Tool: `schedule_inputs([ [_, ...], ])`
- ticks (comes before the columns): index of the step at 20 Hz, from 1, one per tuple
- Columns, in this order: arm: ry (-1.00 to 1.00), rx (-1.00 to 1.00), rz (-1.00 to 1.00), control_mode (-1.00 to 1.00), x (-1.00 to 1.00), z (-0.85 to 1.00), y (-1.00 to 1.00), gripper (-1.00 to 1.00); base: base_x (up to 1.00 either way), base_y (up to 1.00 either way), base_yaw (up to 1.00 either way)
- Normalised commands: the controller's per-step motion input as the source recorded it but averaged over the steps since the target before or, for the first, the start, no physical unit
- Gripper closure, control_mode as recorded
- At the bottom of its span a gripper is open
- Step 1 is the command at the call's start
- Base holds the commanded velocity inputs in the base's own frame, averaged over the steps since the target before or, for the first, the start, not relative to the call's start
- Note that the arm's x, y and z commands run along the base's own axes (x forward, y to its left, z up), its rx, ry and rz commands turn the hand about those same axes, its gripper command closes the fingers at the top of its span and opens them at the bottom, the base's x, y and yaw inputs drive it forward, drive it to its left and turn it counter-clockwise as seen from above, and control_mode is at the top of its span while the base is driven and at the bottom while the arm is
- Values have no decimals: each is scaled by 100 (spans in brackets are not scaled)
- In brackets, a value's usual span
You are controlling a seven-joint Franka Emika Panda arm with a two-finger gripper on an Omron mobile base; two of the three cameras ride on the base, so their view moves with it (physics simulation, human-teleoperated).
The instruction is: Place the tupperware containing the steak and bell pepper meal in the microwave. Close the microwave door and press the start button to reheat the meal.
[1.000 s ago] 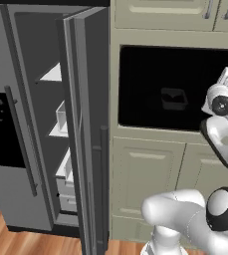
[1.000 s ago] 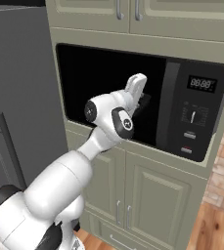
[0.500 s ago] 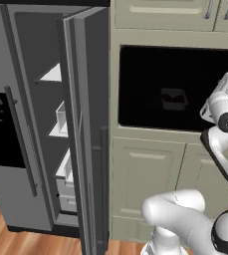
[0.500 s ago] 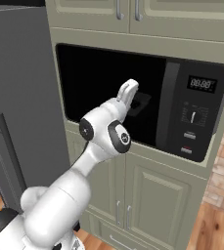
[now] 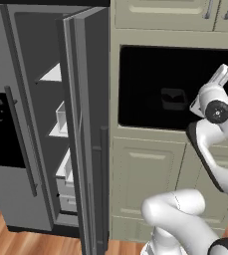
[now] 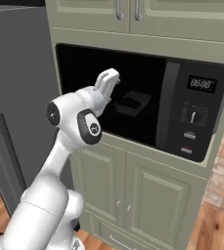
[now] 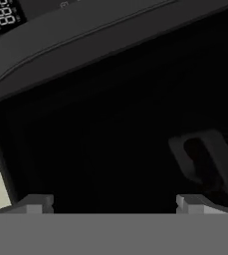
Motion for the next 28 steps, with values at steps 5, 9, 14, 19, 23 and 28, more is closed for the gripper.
schedule_inputs([
  [5,9,20,5,-100,-64,15,-6,-100,0,0,0],
  [9,-1,37,12,-100,-50,0,-10,-100,0,0,0],
  [14,-12,46,-7,-100,-85,0,-3,-100,0,0,0],
  [19,0,70,-24,-100,-100,8,-34,-100,0,0,0],
  [23,4,80,-19,-100,-95,7,-40,-100,0,0,0],
  [28,2,76,-9,-100,-52,-3,-47,-100,0,0,0],
])
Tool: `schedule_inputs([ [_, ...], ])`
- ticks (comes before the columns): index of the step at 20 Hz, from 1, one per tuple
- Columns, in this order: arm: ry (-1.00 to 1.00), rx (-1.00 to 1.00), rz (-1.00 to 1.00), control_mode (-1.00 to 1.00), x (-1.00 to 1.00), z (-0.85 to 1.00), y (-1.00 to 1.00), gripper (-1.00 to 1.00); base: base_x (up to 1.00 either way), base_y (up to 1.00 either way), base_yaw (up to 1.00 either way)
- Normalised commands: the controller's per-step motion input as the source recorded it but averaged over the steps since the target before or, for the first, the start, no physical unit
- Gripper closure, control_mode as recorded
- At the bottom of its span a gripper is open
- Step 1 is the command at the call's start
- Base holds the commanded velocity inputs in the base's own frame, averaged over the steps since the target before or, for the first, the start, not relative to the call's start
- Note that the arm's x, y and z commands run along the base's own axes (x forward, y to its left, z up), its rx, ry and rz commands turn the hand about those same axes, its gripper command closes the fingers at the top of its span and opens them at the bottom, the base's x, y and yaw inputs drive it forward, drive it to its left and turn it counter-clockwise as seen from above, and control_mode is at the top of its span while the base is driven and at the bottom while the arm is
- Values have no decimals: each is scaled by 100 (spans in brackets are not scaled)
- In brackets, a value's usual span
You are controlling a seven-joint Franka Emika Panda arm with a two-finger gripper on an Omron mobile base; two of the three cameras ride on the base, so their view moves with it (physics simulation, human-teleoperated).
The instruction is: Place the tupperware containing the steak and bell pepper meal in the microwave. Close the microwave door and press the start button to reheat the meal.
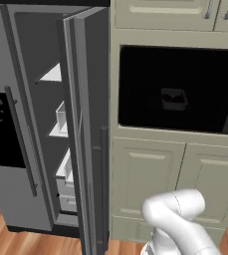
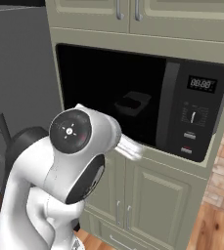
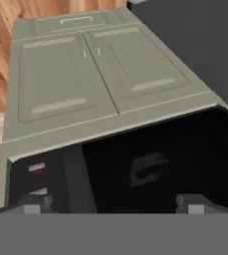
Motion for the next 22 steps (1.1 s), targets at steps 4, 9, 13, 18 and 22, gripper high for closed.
schedule_inputs([
  [4,-2,61,-2,-100,-20,-34,-58,-100,0,0,0],
  [9,0,43,-2,-100,0,-37,-31,-100,0,0,0],
  [13,-3,20,0,-100,11,-37,-14,-100,0,0,0],
  [18,-10,15,0,-100,15,-17,-9,100,0,0,0],
  [22,-11,13,-2,-100,8,-2,-29,100,0,0,0],
])
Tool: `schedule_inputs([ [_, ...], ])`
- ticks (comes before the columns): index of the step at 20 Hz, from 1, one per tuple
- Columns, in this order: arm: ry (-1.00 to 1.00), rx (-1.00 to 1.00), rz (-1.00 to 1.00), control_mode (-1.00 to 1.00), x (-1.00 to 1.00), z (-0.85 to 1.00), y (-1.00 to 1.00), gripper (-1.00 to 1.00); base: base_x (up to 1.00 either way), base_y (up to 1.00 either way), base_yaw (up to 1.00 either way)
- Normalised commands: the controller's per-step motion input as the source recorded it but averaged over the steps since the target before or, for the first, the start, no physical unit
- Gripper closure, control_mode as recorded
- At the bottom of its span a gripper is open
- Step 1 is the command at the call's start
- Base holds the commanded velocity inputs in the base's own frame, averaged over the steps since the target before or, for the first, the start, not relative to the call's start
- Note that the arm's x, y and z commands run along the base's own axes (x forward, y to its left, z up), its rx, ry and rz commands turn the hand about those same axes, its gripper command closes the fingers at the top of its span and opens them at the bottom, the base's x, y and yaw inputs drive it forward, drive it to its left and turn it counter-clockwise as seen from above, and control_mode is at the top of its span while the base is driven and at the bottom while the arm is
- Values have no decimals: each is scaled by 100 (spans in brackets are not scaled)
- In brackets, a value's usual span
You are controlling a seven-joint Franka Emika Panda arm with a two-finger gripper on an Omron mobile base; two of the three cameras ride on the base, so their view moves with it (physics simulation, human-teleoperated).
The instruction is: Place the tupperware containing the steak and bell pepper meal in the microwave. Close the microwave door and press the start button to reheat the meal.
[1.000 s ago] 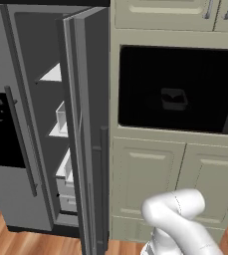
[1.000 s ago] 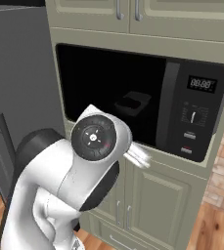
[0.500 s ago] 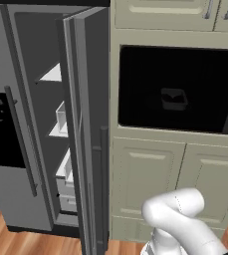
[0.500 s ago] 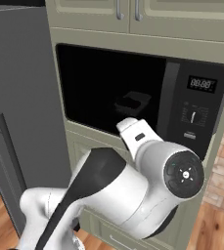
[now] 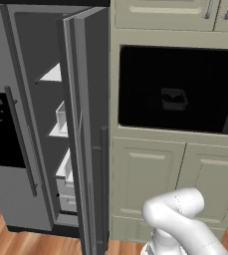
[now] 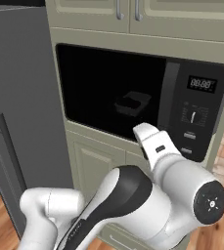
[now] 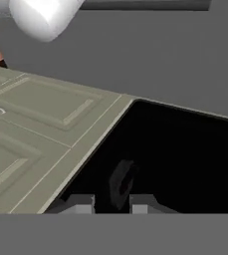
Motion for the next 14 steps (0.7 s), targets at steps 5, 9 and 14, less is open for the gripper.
schedule_inputs([
  [5,-7,6,-3,-100,23,-2,-24,100,0,0,0],
  [9,-2,0,-7,-100,37,-2,-22,100,0,0,0],
  [14,0,0,-7,-100,41,-7,-19,100,0,0,0],
])
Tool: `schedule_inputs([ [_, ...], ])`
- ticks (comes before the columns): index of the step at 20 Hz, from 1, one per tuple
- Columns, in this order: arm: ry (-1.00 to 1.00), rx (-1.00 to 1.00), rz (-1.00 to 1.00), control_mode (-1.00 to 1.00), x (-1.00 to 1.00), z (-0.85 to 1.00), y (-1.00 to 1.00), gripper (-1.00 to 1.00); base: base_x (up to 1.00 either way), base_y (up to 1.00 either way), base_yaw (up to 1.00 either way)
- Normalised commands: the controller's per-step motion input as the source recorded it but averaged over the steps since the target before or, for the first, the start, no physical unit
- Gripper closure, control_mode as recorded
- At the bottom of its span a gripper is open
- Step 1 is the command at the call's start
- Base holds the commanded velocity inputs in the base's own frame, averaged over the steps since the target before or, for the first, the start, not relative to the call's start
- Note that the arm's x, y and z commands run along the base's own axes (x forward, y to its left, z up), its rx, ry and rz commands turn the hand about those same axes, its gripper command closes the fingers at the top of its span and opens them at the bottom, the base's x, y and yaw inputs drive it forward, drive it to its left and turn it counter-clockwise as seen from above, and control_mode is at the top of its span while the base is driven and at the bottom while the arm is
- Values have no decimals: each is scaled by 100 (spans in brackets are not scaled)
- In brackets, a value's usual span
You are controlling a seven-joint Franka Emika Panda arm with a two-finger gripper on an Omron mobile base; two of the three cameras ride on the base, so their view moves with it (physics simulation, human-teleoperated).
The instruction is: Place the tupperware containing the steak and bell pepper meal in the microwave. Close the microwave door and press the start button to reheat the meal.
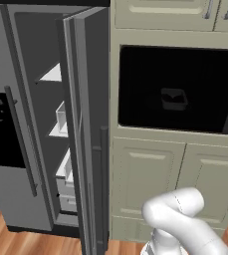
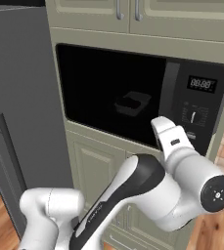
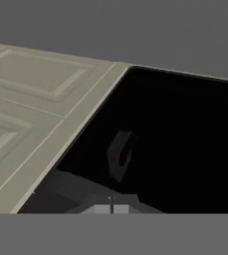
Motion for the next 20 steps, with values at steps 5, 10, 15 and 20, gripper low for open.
schedule_inputs([
  [5,-2,0,-6,-100,32,-16,-20,100,0,0,0],
  [10,-5,0,-4,-100,27,-25,-19,100,0,0,0],
  [15,-5,0,-4,-100,28,-20,-20,100,0,0,0],
  [20,-6,1,-4,-100,29,-12,-23,100,0,0,0],
])
